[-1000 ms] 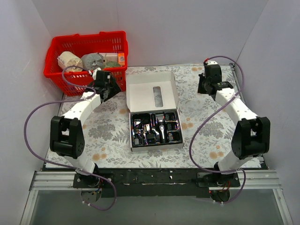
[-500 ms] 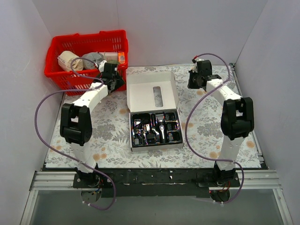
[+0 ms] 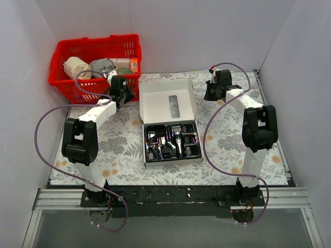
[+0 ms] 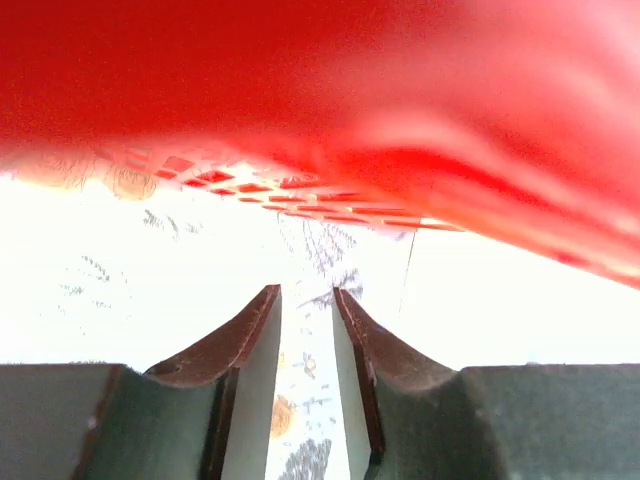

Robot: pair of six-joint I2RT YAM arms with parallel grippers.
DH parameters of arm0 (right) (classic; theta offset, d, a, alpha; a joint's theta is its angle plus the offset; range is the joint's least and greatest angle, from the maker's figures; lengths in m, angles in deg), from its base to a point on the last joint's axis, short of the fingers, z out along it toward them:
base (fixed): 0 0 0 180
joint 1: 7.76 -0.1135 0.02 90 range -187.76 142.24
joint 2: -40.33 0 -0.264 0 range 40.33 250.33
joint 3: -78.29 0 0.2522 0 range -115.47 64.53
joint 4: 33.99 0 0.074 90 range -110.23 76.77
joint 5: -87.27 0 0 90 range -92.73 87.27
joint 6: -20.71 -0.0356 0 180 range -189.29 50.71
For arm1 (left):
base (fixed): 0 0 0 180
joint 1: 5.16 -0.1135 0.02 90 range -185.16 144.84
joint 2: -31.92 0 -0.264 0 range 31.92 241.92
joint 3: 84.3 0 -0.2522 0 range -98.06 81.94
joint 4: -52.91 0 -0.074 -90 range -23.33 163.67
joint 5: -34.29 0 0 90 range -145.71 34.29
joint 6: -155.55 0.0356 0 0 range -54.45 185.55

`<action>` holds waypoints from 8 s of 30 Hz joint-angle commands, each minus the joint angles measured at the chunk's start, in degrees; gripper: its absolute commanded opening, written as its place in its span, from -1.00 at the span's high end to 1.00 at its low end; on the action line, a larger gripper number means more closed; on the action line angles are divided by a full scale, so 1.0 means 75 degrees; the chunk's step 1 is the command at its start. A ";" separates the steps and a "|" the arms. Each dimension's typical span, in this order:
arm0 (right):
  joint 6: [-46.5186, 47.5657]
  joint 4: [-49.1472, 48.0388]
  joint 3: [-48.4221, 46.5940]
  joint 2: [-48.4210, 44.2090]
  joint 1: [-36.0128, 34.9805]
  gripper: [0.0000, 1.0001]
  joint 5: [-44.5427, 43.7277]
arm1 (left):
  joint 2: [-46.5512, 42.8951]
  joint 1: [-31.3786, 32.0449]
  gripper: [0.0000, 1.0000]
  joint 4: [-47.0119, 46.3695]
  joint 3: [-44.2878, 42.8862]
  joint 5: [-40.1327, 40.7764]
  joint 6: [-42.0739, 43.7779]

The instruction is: Sort the hair-cutting tools

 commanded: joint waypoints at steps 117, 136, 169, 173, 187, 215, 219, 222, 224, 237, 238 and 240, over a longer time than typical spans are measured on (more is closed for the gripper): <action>-0.0081 0.0282 0.4111 -0.4514 -0.1776 0.97 -0.1116 | -0.2679 0.0767 0.89 0.2661 0.1453 0.3085 -0.0549; -0.2952 -0.0290 0.6996 -0.5923 -0.4752 0.97 -0.2229 | -0.3347 0.0602 1.00 0.4186 0.3153 0.1024 -0.0198; -0.3130 -0.0490 0.6690 -0.4913 -0.3865 0.97 -0.3227 | -0.0854 0.2909 1.00 0.1655 0.2254 -0.1624 -0.0502; -0.2684 -0.0362 0.6738 -0.5031 -0.3429 0.97 -0.3004 | -0.0255 0.3379 1.00 0.1608 0.1643 -0.1579 -0.0678; -0.1863 0.0295 0.6632 -0.5229 -0.3276 0.97 -0.2980 | -0.0511 0.4751 1.00 0.1174 0.2603 -0.1017 -0.1475; -0.1101 0.0788 0.2684 -0.3826 0.0976 0.97 -0.1962 | 0.1409 0.0661 1.00 0.3132 -0.2341 -0.1624 0.0774; -0.1078 0.0167 0.2741 -0.3321 0.1480 0.97 -0.0548 | 0.2124 0.0638 1.00 0.3073 -0.3009 -0.2094 0.0868; -0.1008 -0.0232 0.2823 -0.2981 0.1785 0.97 0.0320 | 0.2429 0.0638 1.00 0.3049 -0.3303 -0.2387 0.0892; -0.0972 -0.0338 0.2858 -0.2770 0.1798 0.97 0.0558 | 0.2465 0.0638 1.00 0.2991 -0.3292 -0.2632 0.0799; -0.0937 -0.0772 0.3503 -0.2897 0.1798 0.97 0.1122 | 0.1786 0.0732 1.00 0.2979 -0.1630 -0.0865 0.0599; -0.0926 -0.0772 0.3526 -0.2921 0.1798 0.97 0.1121 | 0.1739 0.0696 1.00 0.2967 -0.1558 -0.0876 0.0587; -0.0879 -0.0737 0.3526 -0.2968 0.1798 0.97 0.1087 | 0.1715 0.0591 1.00 0.2956 -0.1383 -0.0876 0.0541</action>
